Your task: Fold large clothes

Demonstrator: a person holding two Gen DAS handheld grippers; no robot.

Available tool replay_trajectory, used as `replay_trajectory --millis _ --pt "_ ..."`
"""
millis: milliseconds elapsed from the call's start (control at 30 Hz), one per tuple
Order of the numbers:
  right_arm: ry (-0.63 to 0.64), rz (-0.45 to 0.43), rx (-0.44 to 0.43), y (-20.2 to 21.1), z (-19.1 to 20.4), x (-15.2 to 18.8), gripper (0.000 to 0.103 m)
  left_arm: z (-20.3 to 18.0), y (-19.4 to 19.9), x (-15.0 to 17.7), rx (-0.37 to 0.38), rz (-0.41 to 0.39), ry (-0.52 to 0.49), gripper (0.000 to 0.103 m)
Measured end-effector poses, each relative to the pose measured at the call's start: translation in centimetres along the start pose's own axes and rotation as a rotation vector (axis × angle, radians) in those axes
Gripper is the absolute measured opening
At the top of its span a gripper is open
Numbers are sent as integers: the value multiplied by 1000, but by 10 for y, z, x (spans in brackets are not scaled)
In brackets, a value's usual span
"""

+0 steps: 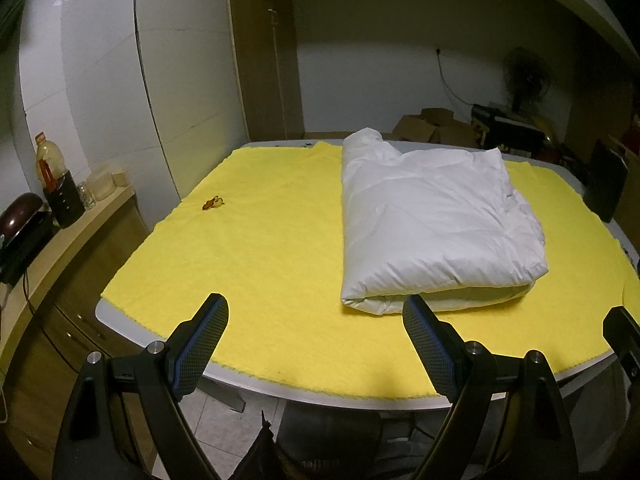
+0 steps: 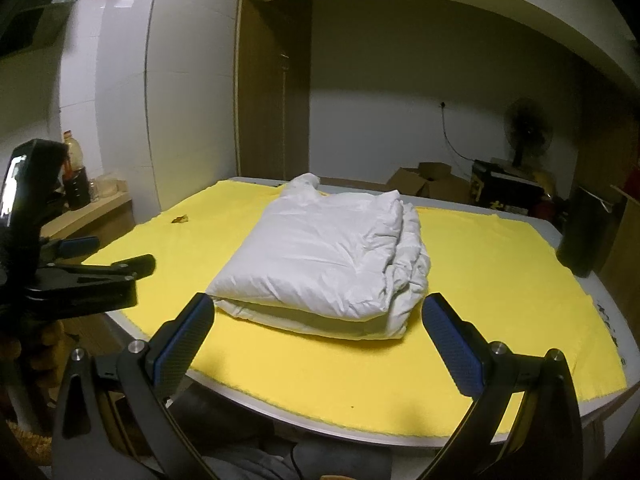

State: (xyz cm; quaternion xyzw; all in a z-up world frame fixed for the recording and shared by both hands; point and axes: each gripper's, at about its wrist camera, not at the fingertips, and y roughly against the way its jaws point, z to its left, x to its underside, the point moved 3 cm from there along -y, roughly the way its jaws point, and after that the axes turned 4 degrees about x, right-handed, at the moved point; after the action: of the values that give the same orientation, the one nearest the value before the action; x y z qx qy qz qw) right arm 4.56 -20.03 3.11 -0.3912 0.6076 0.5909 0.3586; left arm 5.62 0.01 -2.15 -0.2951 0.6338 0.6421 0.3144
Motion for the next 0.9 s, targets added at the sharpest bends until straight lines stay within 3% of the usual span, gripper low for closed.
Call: replay_trajectory --millis 900 --pt "6 27 -5 -7 6 4 103 1 -6 3 -8 28 12 89"
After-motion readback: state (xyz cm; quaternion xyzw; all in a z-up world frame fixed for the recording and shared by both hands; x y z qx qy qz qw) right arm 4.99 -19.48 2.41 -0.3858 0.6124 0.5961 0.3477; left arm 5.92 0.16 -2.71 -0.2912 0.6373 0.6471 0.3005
